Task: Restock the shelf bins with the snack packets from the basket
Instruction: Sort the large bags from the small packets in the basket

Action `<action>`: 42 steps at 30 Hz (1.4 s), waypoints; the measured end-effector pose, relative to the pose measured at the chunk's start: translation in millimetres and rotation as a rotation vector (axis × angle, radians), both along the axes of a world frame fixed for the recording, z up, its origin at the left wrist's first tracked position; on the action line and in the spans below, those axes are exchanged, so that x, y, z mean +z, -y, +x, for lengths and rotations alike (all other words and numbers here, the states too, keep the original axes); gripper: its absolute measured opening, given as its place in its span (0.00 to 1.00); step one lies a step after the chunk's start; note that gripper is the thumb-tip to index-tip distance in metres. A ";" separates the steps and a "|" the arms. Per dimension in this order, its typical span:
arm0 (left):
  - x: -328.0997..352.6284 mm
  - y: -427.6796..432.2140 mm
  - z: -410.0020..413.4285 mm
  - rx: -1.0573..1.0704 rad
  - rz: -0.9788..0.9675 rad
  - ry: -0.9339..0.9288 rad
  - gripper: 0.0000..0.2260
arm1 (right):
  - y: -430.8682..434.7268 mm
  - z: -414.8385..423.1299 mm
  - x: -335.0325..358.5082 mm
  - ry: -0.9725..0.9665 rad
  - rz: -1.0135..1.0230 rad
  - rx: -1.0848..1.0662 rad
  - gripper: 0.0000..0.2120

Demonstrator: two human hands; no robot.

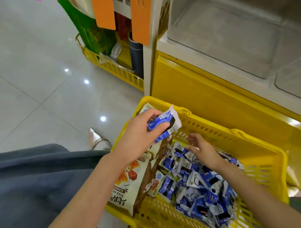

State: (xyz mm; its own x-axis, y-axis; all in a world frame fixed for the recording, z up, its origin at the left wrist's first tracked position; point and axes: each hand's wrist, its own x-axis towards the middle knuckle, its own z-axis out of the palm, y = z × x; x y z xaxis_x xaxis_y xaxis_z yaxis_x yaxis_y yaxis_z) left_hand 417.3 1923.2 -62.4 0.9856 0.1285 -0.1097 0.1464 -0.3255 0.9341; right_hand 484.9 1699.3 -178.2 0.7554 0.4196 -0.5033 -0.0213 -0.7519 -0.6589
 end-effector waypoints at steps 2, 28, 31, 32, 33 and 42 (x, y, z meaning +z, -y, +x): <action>-0.7 0.2 3.4 0.039 -0.020 0.018 0.06 | -3.3 -3.3 -33.3 -0.098 -0.109 0.009 0.29; -14.0 7.5 11.0 0.100 -0.087 -0.080 0.08 | -15.8 -3.6 -103.6 -0.328 -0.271 0.167 0.44; -8.7 11.4 10.4 0.084 -0.078 -0.060 0.08 | -12.8 -9.4 -98.8 -0.271 -0.204 0.134 0.40; -6.5 13.3 9.9 0.074 -0.067 -0.046 0.08 | -11.5 -11.5 -95.2 -0.228 -0.171 0.116 0.37; -4.5 15.5 9.2 0.063 -0.054 -0.032 0.09 | -10.6 -14.2 -91.2 -0.169 -0.144 0.113 0.33; 1.4 34.0 -7.5 -0.029 0.050 -0.013 0.08 | -18.4 -42.9 -89.6 0.141 -0.427 0.549 0.35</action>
State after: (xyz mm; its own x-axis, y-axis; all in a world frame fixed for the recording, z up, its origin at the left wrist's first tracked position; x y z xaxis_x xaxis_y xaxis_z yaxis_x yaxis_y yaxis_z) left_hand 409.8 1889.2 -61.0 0.9877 0.1050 -0.1162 0.1476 -0.3763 0.9147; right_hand 441.9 1717.7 -267.8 0.5611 0.5464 -0.6218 0.4987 -0.8227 -0.2730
